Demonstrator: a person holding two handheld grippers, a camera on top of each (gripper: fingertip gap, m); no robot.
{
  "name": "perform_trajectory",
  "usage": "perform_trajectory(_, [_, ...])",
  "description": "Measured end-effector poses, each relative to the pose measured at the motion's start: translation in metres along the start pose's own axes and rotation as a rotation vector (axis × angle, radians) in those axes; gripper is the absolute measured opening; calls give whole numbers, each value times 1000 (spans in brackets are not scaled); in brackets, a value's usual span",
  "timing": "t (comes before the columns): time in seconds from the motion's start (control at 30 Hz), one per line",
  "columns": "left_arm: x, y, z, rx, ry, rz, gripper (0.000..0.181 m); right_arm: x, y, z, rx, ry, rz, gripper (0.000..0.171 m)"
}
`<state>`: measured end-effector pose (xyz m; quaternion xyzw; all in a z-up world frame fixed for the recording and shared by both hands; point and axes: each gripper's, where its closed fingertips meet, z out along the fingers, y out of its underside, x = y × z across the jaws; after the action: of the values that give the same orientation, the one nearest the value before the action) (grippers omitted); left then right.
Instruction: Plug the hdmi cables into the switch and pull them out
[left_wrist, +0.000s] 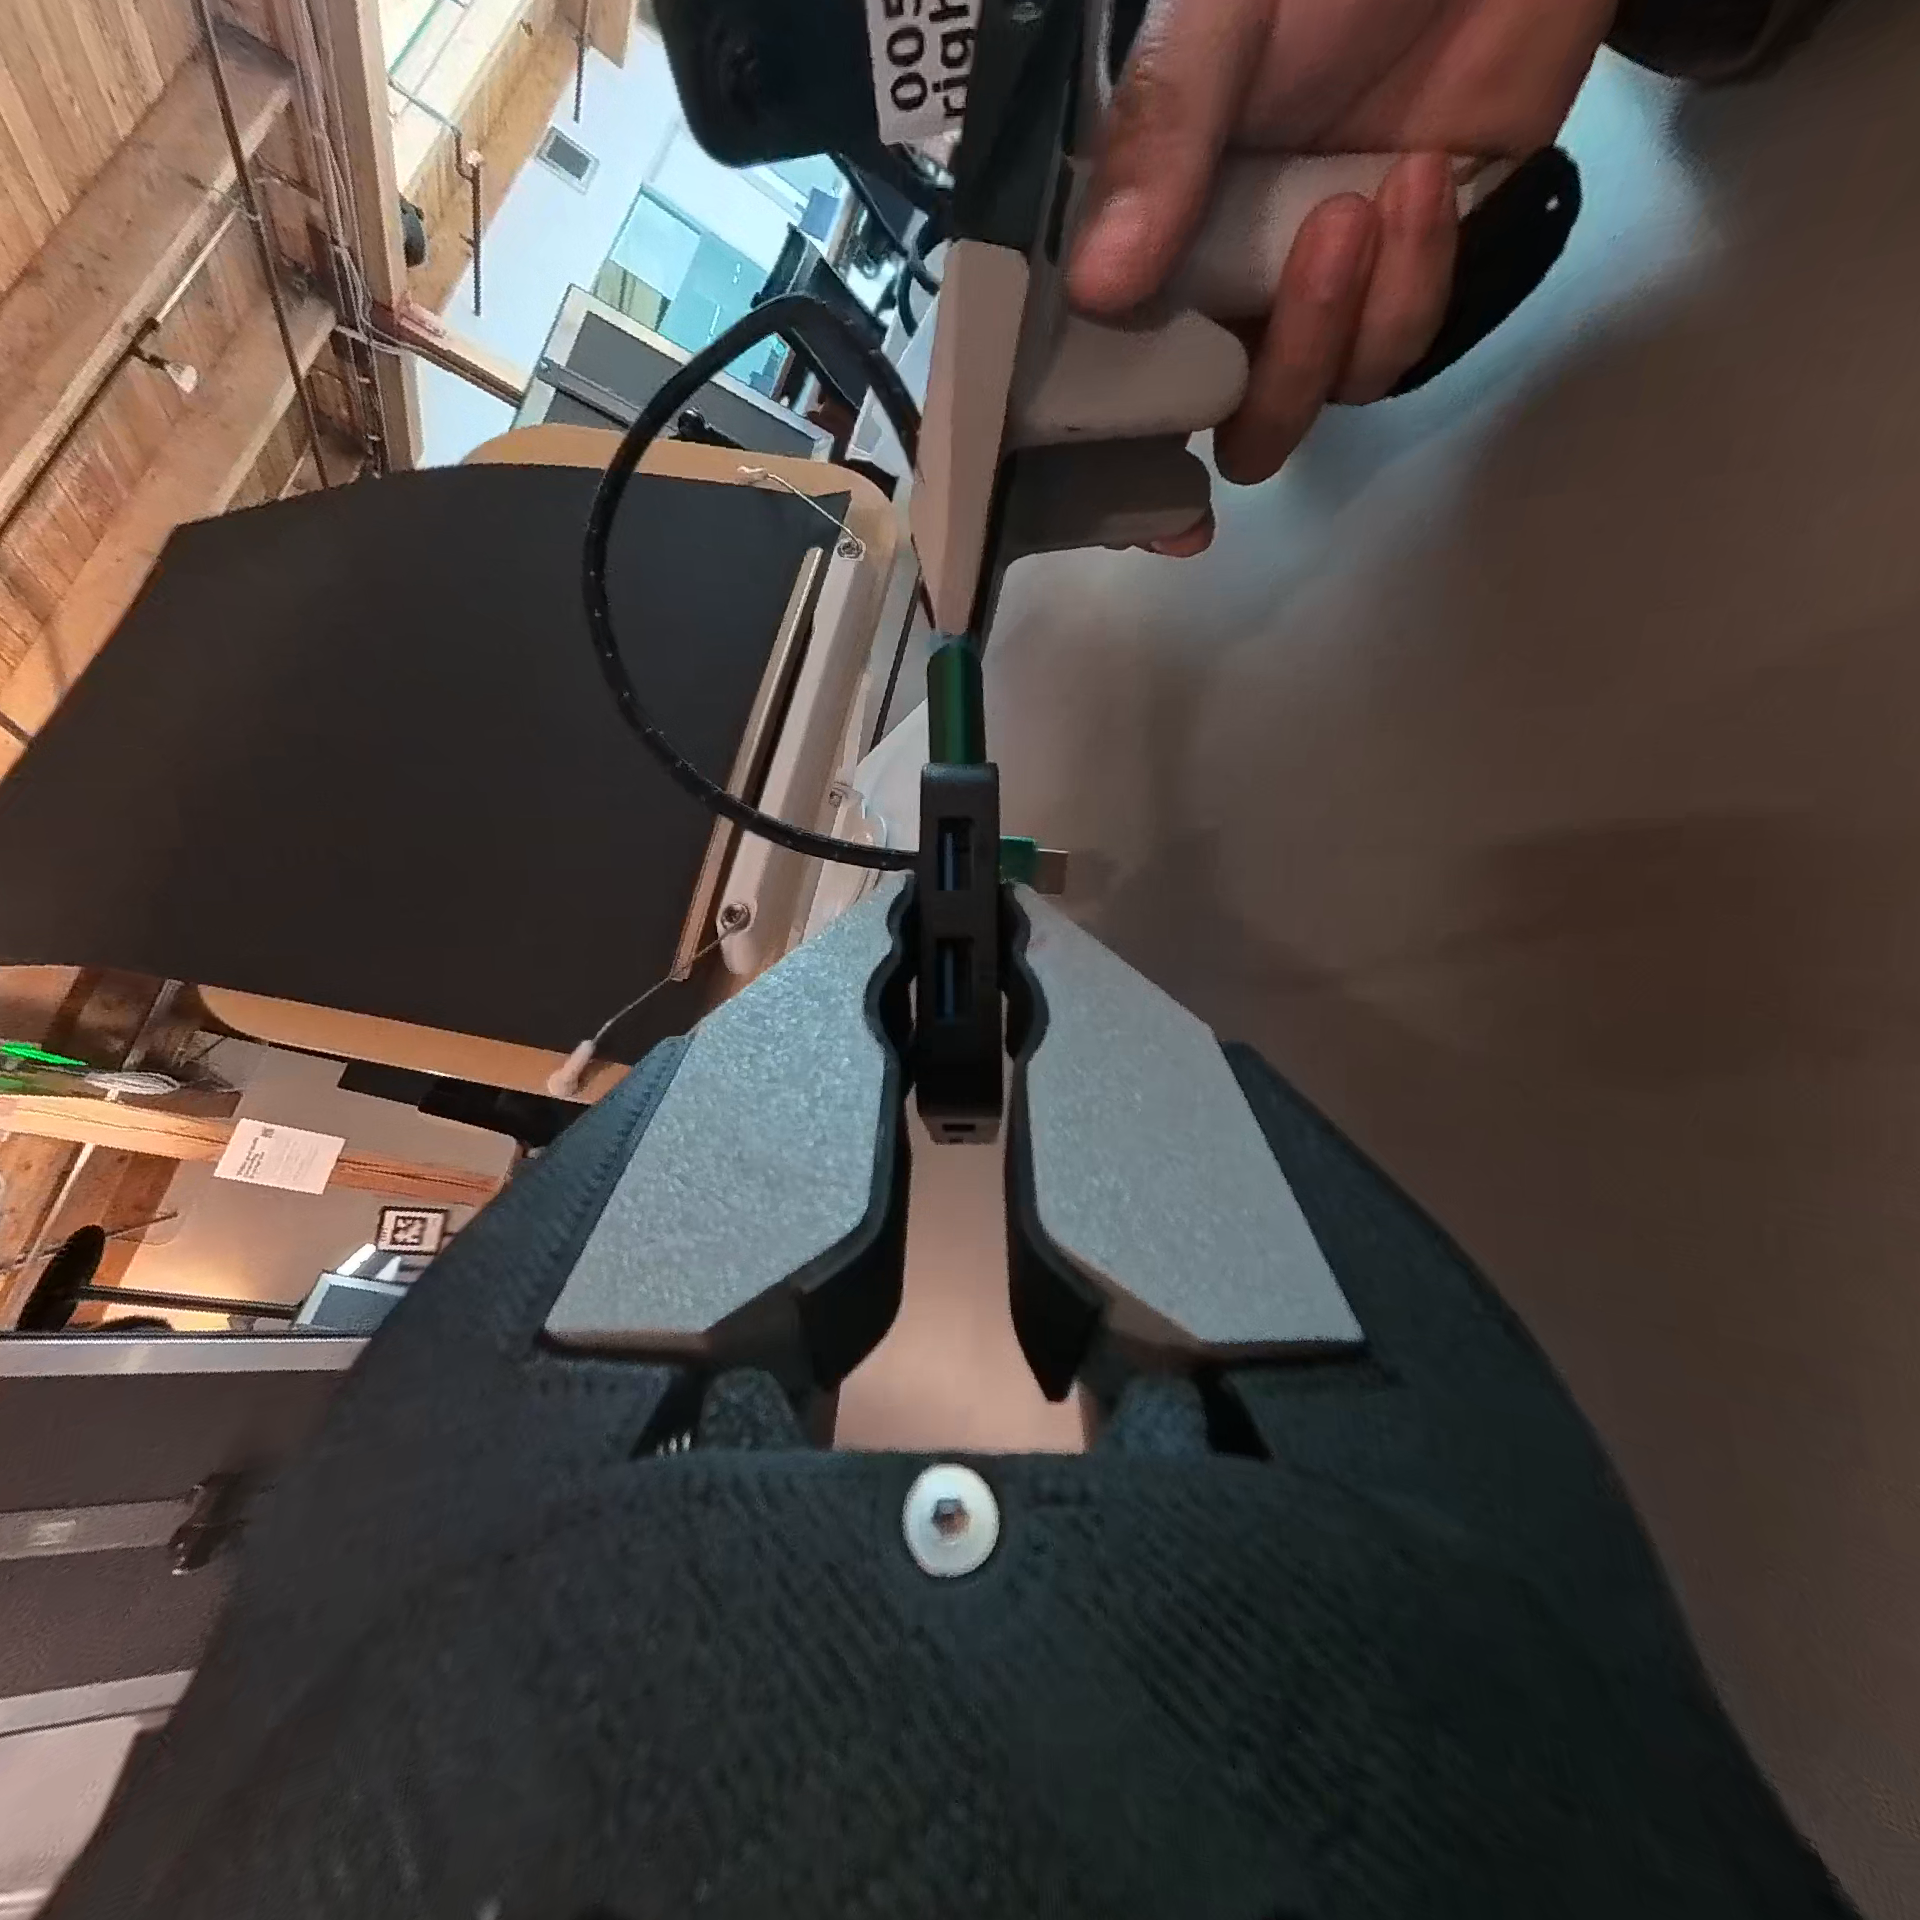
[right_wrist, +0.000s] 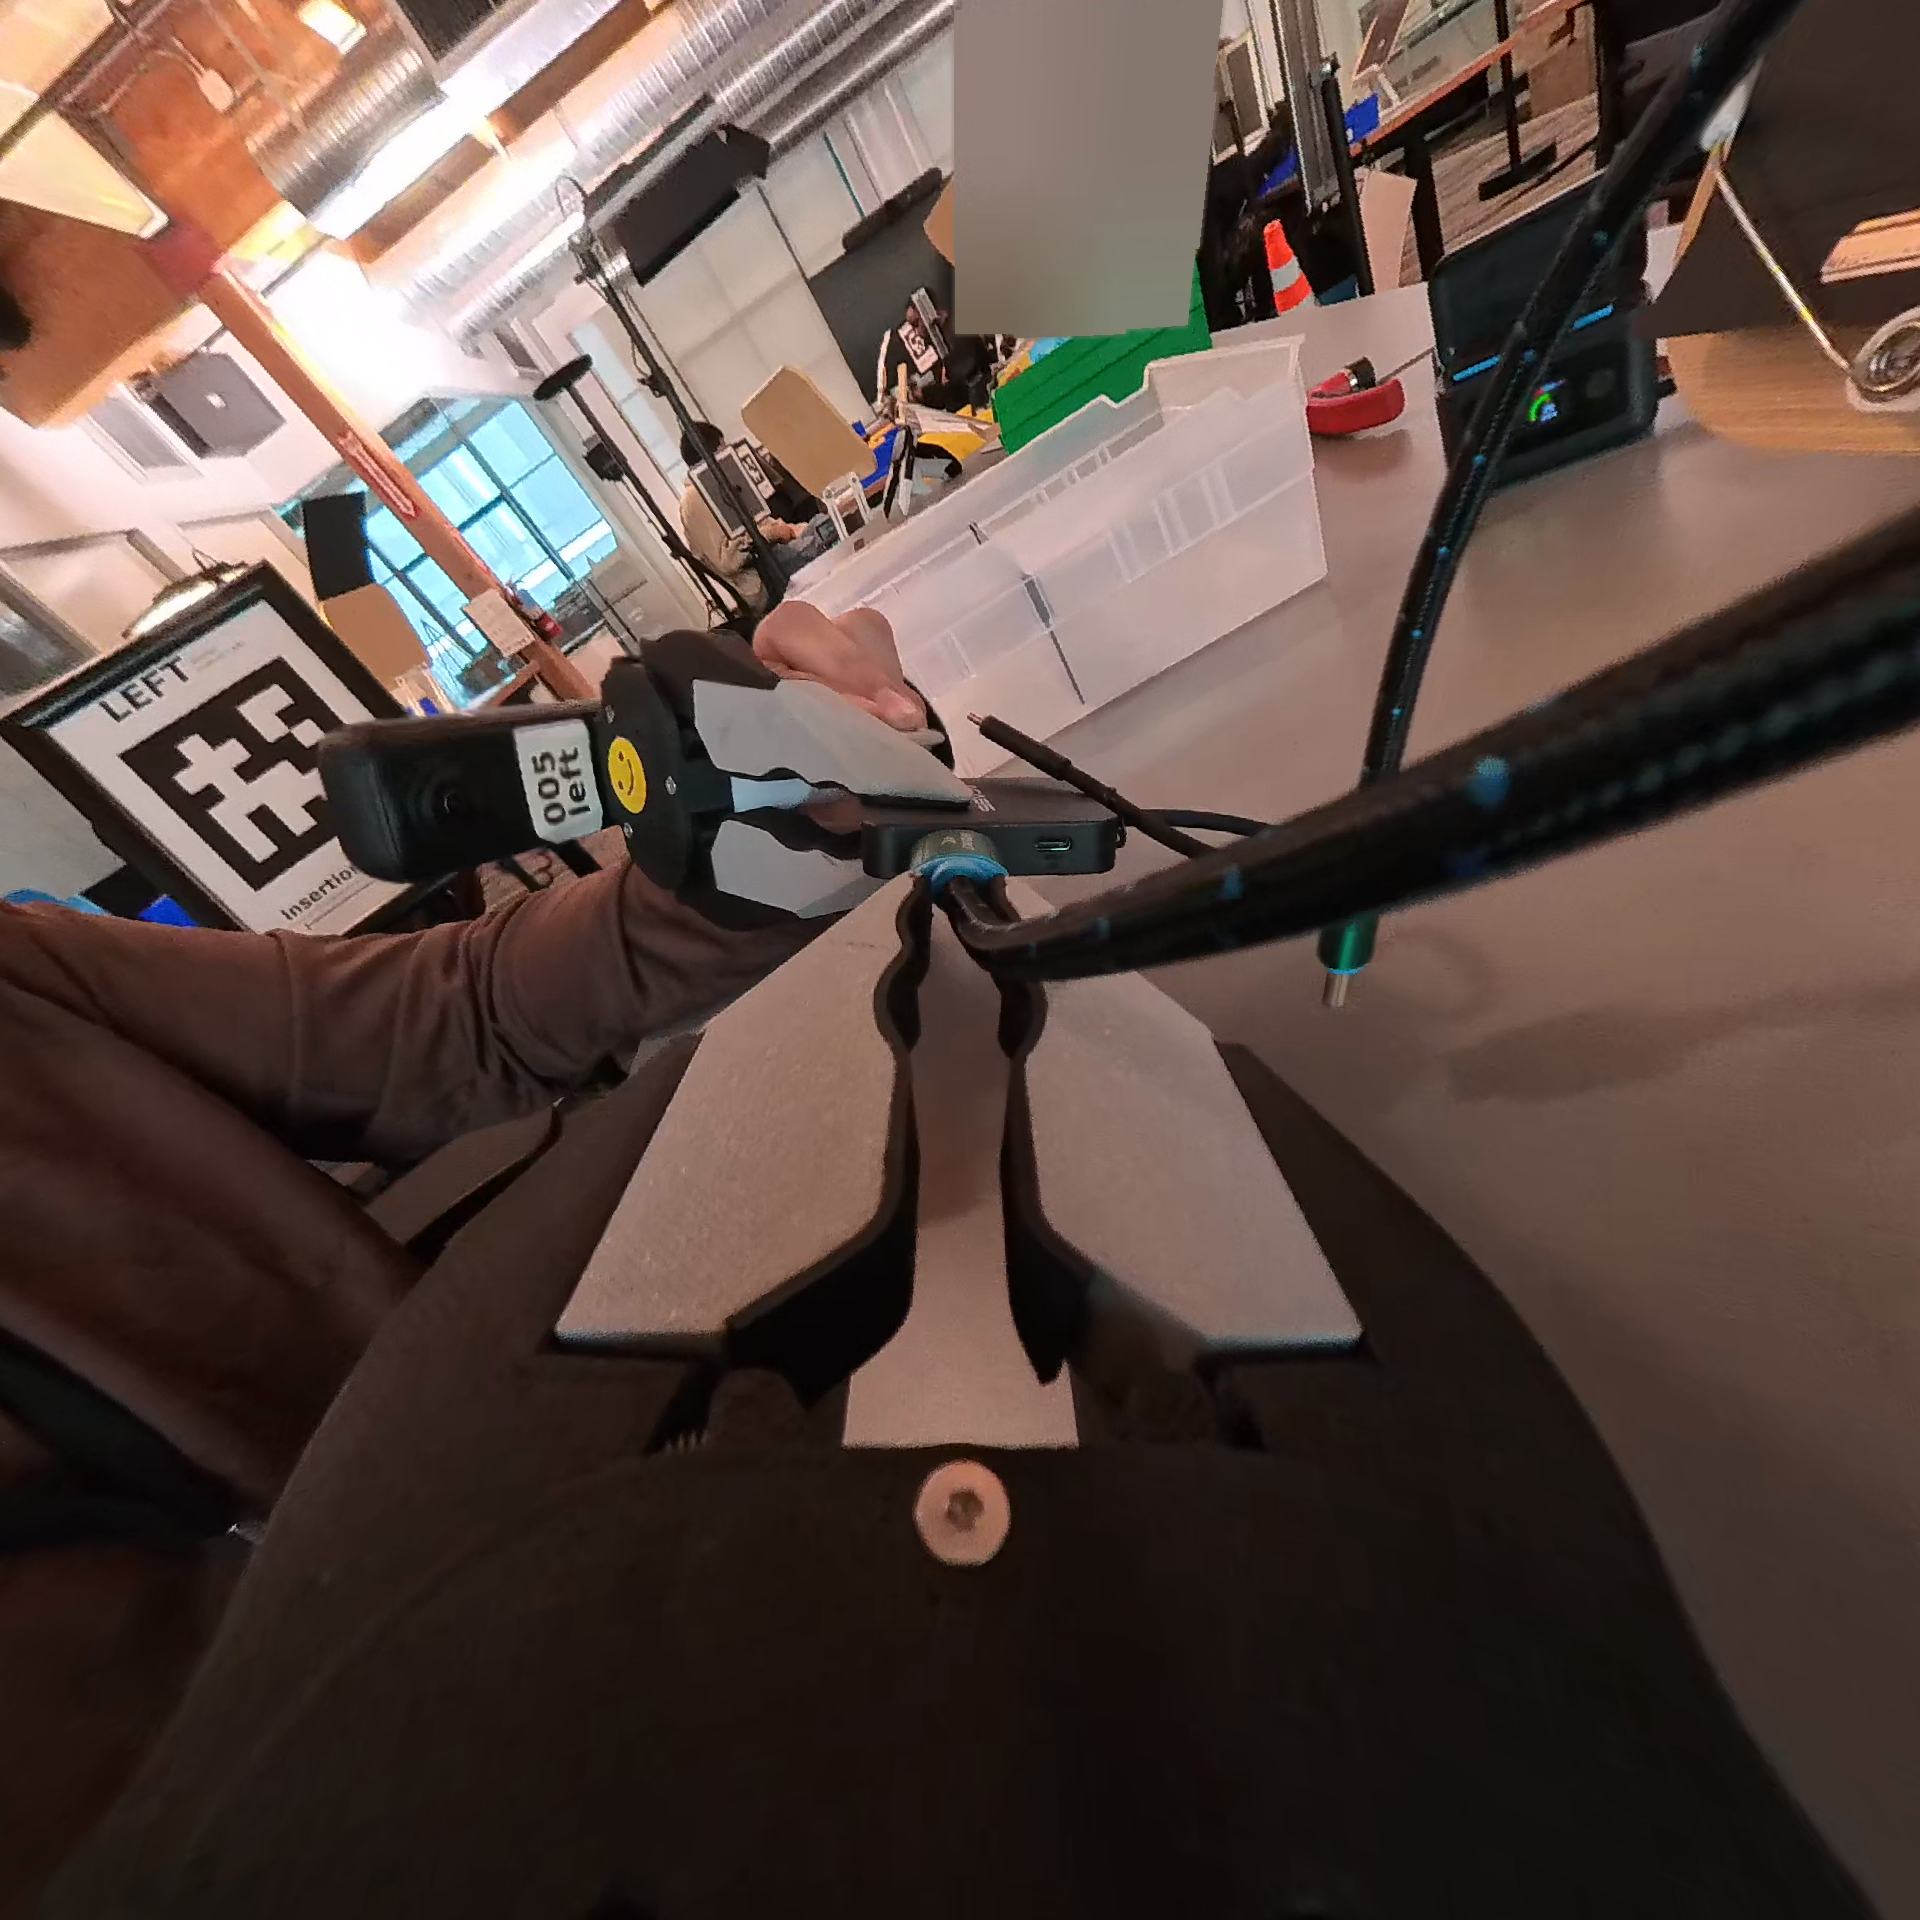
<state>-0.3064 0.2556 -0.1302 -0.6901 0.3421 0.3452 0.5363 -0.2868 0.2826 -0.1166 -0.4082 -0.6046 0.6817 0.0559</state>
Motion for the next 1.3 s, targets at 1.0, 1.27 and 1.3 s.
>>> perform_trajectory(1.0, [-9,-12,2,83,27,-204,12,-8,-13,-6,25,-23,-37,8])
perform_trajectory(1.27, [-53,-22,-18,374,97,-822,10,-9,-7,5,-53,83,-229,51])
perform_trajectory(1.3, [-57,-25,-22,428,116,-888,10,-10,-7,7,-52,106,-277,54])
